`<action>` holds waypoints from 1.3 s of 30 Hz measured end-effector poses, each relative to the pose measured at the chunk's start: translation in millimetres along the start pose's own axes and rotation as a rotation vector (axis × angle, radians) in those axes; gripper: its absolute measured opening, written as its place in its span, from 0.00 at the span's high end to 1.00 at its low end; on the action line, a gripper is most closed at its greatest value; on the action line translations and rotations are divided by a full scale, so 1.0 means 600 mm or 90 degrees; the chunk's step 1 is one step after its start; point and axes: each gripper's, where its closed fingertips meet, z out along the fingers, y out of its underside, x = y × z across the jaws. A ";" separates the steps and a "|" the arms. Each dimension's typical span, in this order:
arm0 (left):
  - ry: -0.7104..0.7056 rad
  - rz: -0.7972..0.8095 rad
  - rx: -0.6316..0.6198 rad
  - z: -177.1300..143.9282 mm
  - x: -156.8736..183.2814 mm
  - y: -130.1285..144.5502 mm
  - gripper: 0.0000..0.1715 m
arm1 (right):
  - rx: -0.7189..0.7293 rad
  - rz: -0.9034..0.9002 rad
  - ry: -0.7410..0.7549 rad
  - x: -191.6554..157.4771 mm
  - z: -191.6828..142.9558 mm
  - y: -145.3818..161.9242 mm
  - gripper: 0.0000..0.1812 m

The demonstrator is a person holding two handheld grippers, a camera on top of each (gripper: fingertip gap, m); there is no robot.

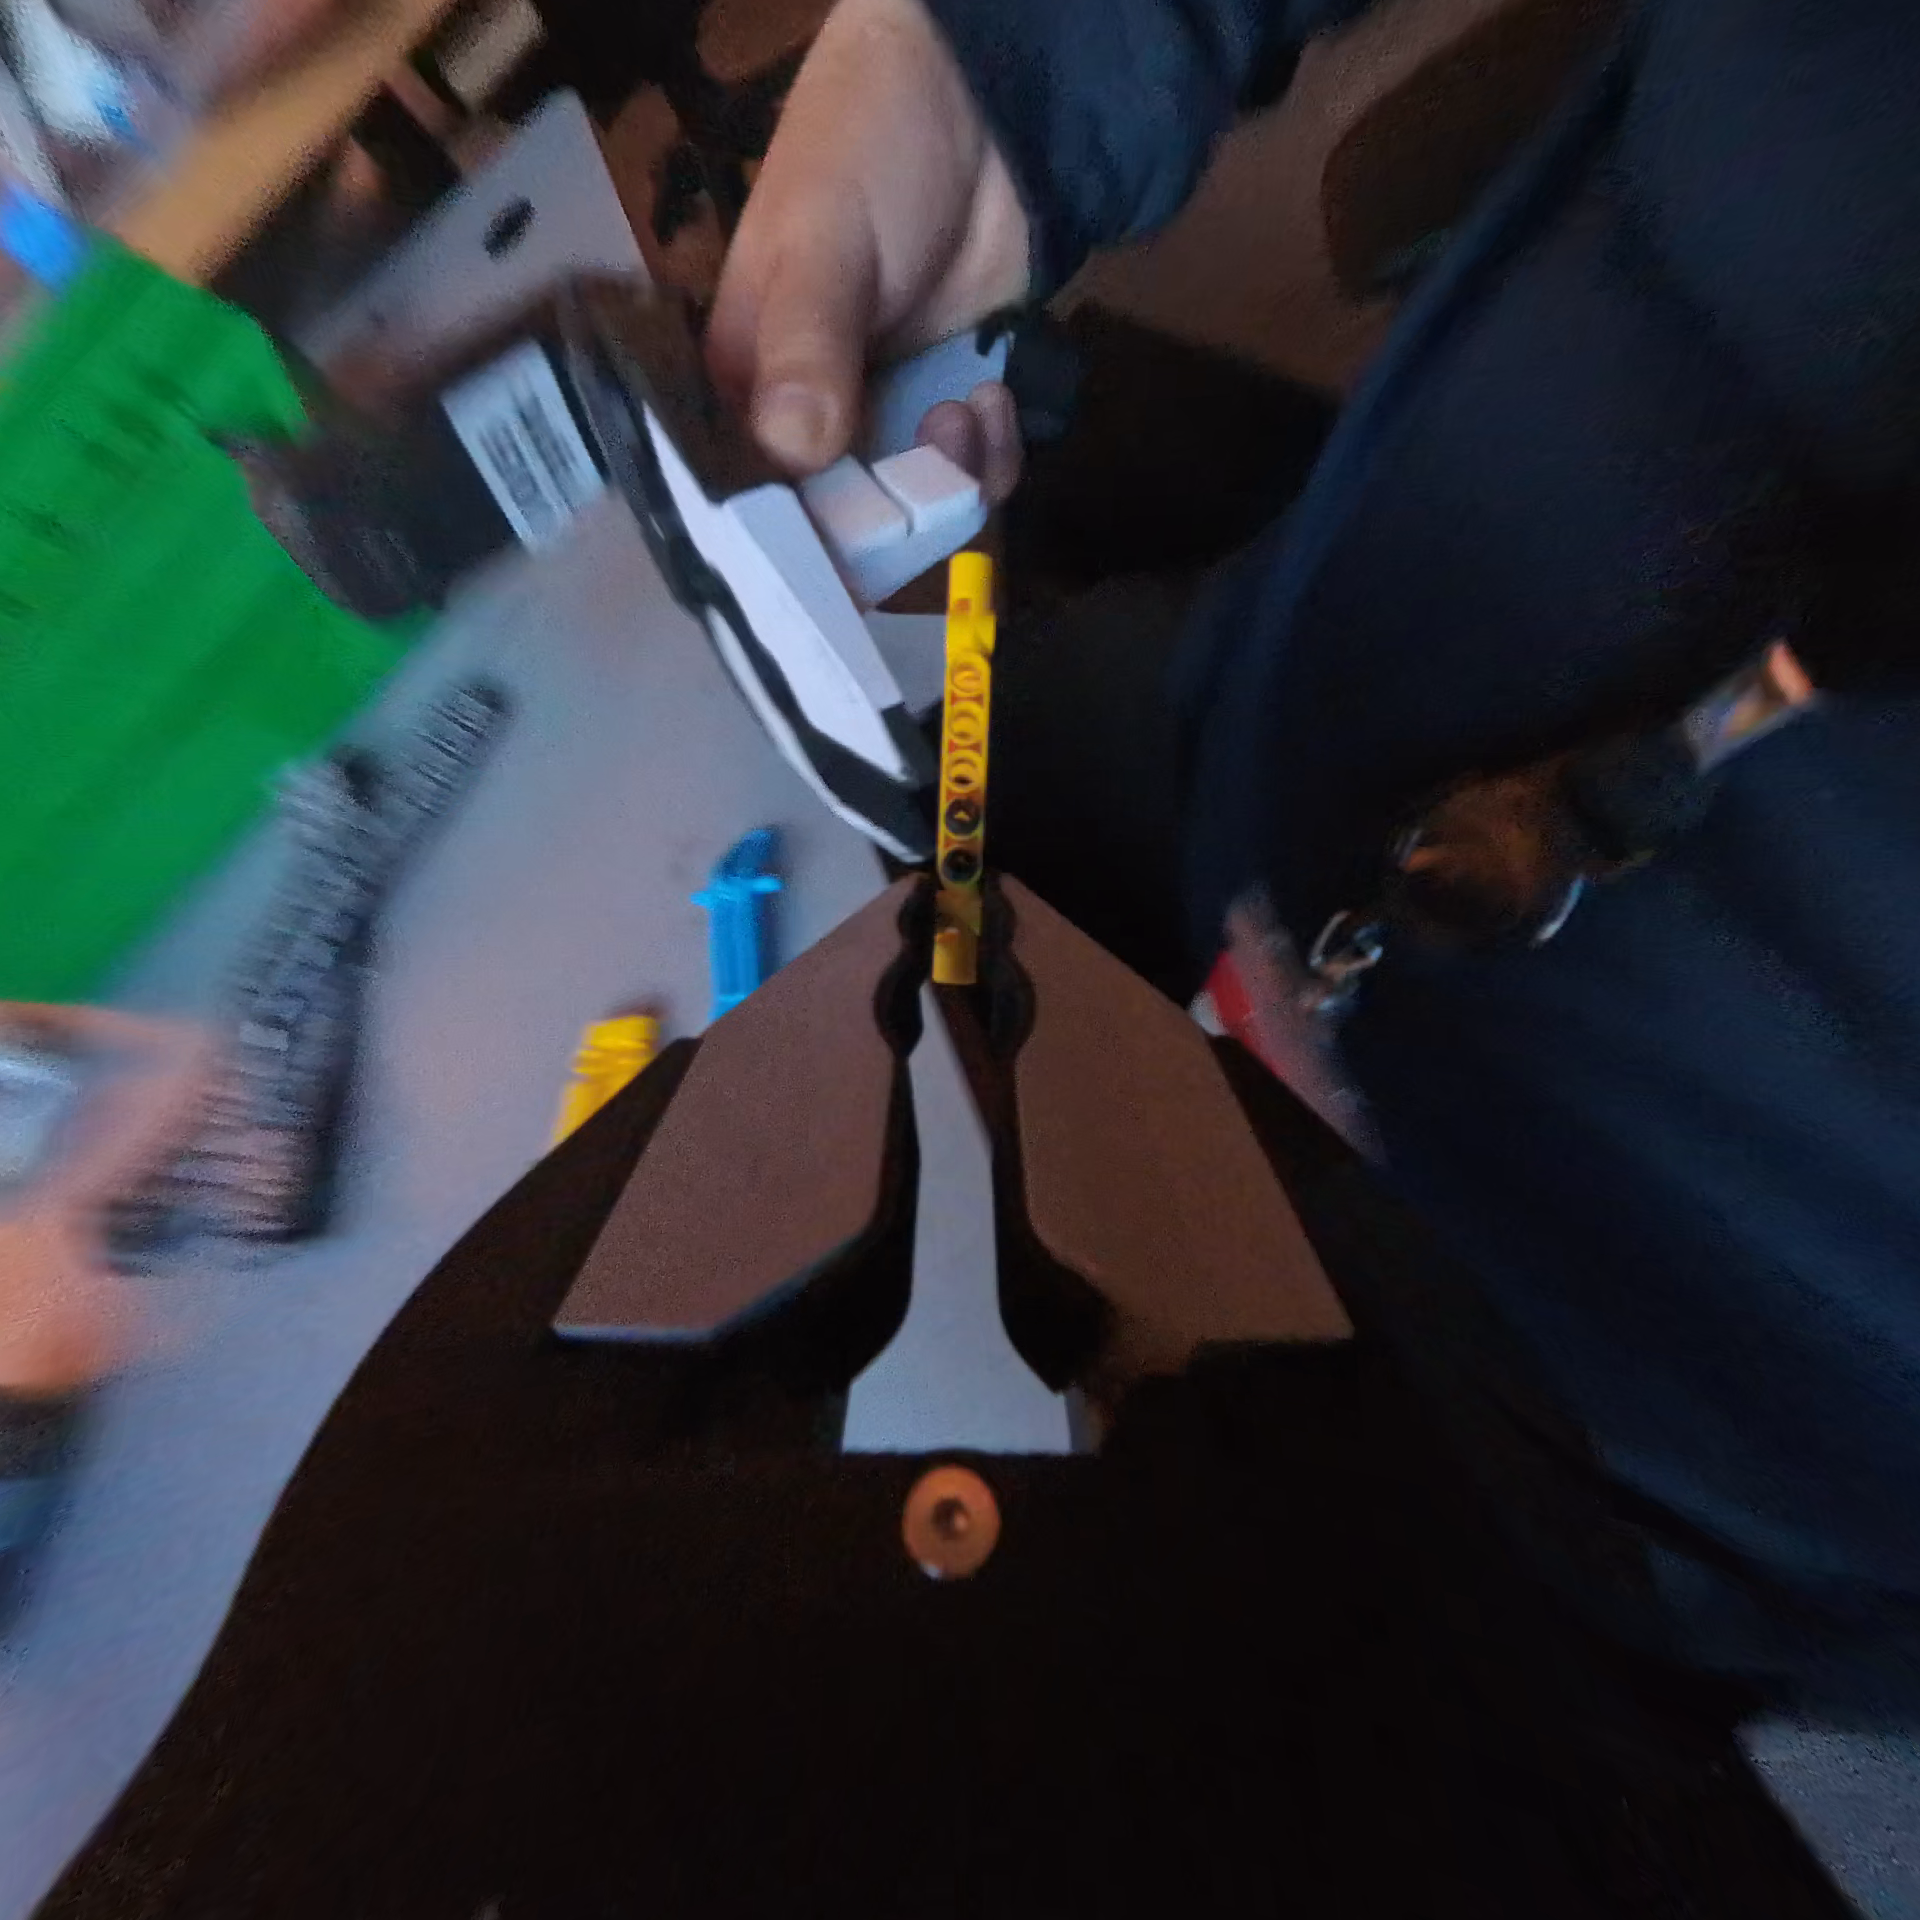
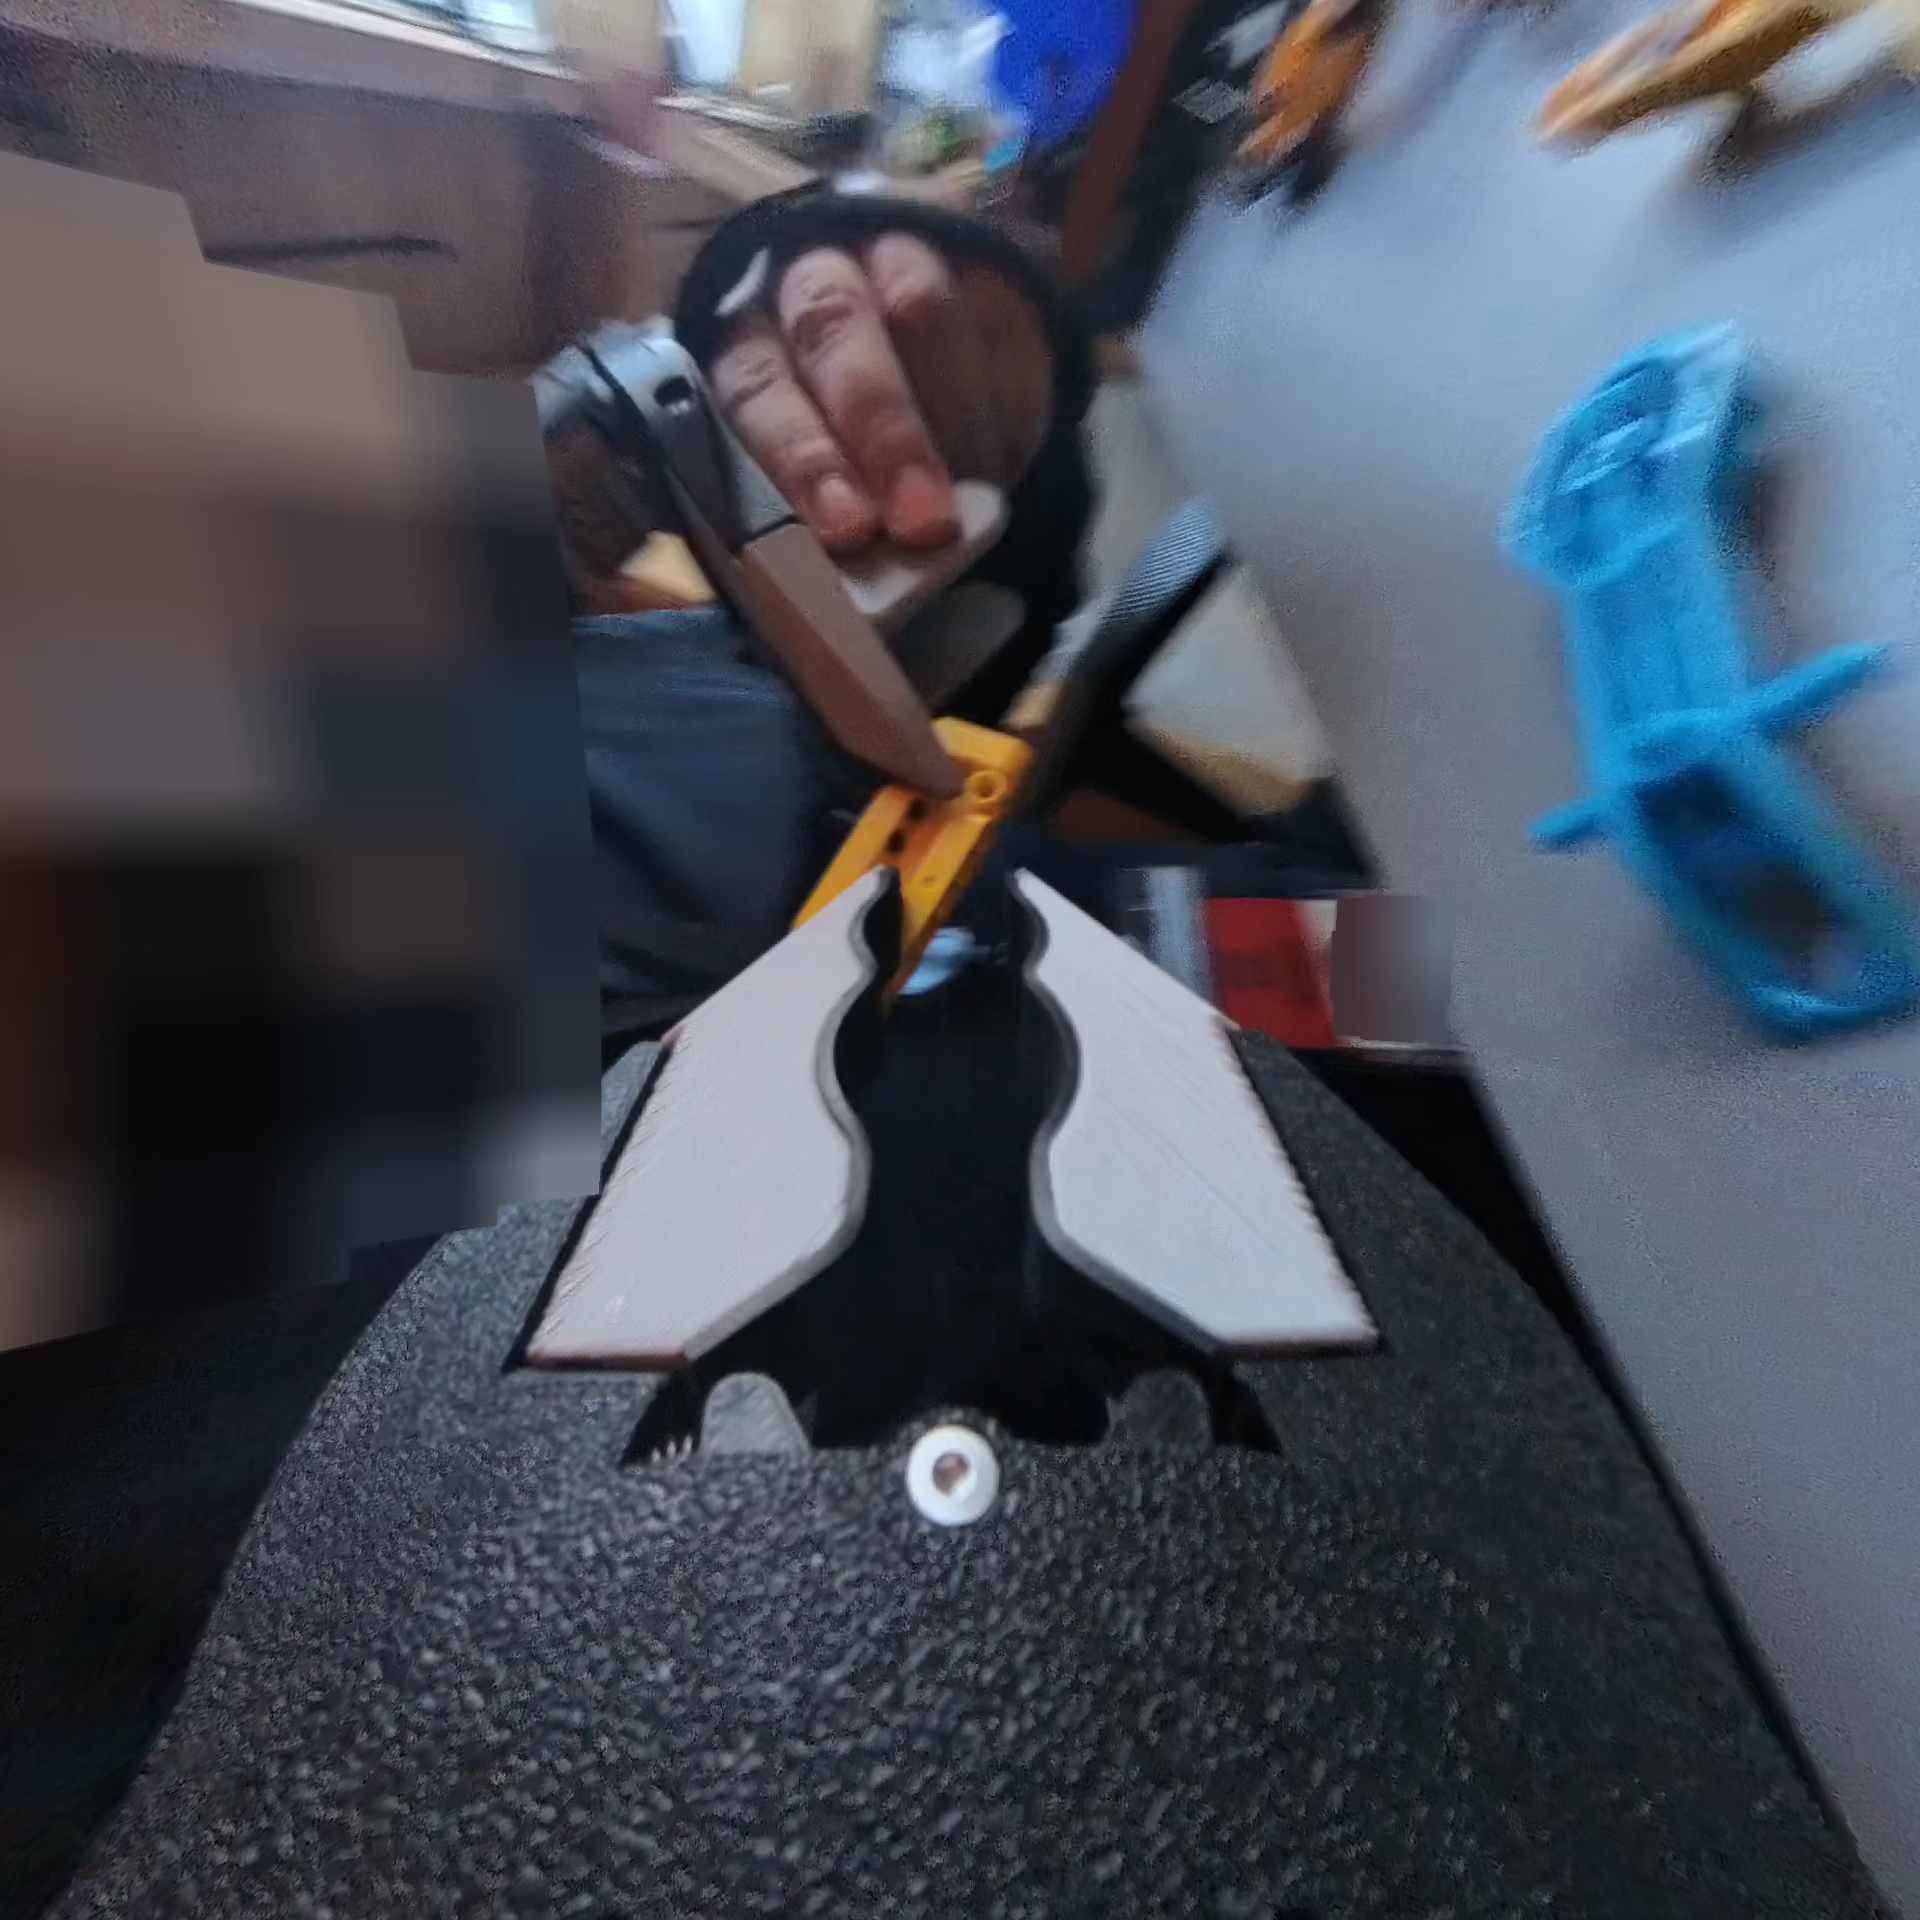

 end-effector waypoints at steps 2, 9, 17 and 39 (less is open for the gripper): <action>0.076 -0.171 0.027 0.007 0.003 0.006 0.96 | 0.032 -0.103 0.149 0.026 -0.026 -0.020 0.88; 0.223 -0.415 0.045 0.026 0.013 0.015 0.96 | -0.047 -0.387 0.326 -0.006 -0.020 -0.023 0.86; 0.260 -0.516 0.098 0.032 0.011 0.023 0.96 | -0.076 -0.335 0.252 -0.007 -0.017 0.008 0.85; 0.254 -0.612 0.221 0.014 0.037 0.005 0.97 | 0.093 -0.374 0.222 -0.009 -0.001 0.010 0.92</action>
